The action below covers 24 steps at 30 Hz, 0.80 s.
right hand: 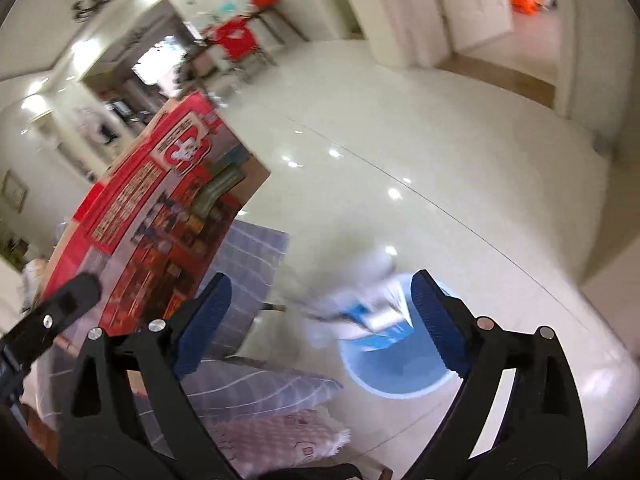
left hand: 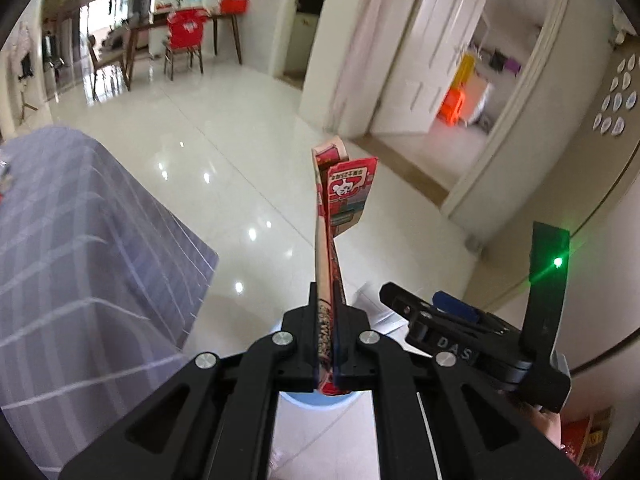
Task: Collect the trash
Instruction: 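Carry both items to the blue bucket and open the right tool over it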
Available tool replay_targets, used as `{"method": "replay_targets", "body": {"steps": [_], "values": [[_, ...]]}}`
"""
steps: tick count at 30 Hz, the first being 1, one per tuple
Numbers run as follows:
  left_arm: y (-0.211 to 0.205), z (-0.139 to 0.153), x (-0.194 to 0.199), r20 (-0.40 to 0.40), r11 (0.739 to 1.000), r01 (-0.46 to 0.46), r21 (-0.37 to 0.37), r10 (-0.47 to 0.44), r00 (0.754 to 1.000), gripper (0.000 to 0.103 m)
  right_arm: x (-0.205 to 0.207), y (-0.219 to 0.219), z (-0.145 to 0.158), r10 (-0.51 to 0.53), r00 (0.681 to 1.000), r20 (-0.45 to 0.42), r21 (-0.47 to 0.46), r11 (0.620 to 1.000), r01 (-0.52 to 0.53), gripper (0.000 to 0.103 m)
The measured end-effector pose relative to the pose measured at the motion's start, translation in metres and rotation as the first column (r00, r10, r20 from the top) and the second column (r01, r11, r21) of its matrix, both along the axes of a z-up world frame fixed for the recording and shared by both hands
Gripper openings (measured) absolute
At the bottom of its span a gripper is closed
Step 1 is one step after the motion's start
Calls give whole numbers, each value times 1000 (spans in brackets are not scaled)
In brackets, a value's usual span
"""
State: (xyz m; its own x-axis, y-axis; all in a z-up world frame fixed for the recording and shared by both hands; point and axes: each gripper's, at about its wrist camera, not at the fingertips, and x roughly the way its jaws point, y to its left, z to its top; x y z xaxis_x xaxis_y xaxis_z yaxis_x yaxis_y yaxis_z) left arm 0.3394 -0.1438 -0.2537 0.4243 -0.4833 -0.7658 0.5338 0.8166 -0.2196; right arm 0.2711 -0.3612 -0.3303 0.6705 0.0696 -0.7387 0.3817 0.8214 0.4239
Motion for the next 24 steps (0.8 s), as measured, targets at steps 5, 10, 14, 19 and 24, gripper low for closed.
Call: {"method": "replay_targets", "body": {"steps": [5,10,14,19,24], "values": [[-17,-27,4,-54,999,32,22,-31,998,4,-16,-11,-6,-24,1000,-1,-11,1000,24,90],[-23,-48,5,-104,998,47,38,-43,994,4,-39,9,8,-56,998,22,-17,998,57,90],[-28,-63,0,-152,996,51,67,-40,988,4,-45,10,4,-63,998,20,-44,997,64,90],[-38,-71,-1,-194,995,65,73,-50,980,5,-57,9,7,-91,995,35,-46,995,93,90],[-44,-73,8,-217,998,66,24,-60,974,51,-70,4,16,-134,988,71,-29,990,137,90]]}}
